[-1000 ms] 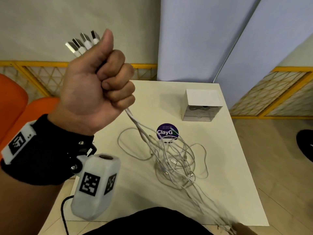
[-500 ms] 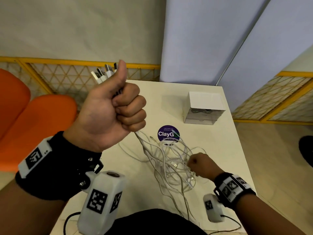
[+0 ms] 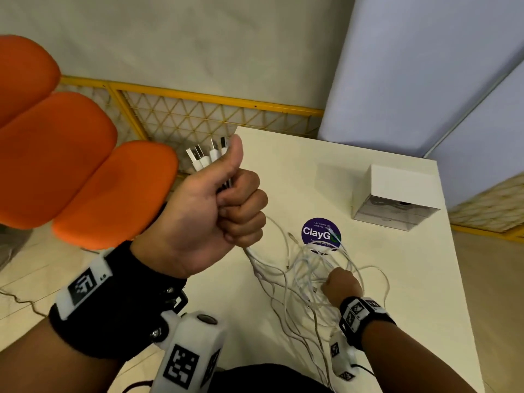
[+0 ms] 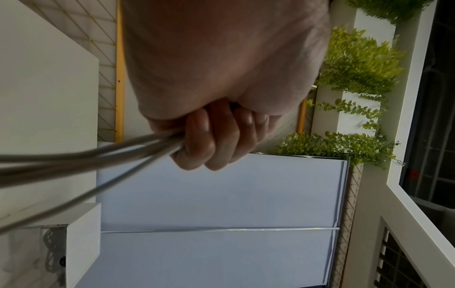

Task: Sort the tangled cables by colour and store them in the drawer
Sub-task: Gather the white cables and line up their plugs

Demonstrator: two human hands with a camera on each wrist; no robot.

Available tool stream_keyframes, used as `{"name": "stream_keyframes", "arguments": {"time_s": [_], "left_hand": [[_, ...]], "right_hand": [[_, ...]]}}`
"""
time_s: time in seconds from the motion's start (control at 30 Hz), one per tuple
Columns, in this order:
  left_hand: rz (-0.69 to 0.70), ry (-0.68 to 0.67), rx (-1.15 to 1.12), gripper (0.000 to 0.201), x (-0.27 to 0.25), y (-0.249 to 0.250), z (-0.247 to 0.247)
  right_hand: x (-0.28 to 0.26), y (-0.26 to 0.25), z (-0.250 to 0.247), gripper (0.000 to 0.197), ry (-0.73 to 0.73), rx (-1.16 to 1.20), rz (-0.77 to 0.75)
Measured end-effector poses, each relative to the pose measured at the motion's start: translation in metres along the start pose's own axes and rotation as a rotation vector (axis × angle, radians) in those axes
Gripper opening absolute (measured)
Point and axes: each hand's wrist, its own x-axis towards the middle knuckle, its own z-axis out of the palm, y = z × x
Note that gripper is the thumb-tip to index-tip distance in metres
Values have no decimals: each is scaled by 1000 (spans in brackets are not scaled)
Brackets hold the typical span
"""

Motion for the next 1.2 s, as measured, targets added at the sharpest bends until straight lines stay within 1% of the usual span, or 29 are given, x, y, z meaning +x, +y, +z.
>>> {"name": "stream_keyframes", "arguments": {"time_s": [0.1,0.2,0.37,0.47,0.57,0.7,0.9,1.0,1.1,1.13,1.2], "left_hand": [[-1,25,6,63,-1,-1,-3],[-3,38,10,63,-1,-3,-5],[-9,38,36,61,2,-8,-8],[9,51,74,59,4,-12,-8],[22,37,94,57,8,-16,-5],[36,9,123,51,18,-24,0],[6,52,181,34,42,-40,9],[-17,94,184,25,57,-52,11],[-62,159,211,13,70,-63,15],[-76,172,221,12,73,-67,17],[-96,193,247,21,77,-72,21]], "right_hand": [[-1,-6,2,32,8,-44,-15],[-3,-13,1,30,9,-130,-49],[-8,-17,-5,39,-27,-161,-121],[-10,-14,-15,31,-25,-119,-118],[-16,-9,-27,23,46,-75,-143],[-35,-9,-60,15,245,107,-229],[-81,-23,-136,14,359,397,-361],[-108,-31,-171,13,376,595,-404],[-131,-41,-196,11,318,815,-462],[-138,-45,-202,11,307,859,-479],[-150,-52,-212,12,293,936,-515]]}}
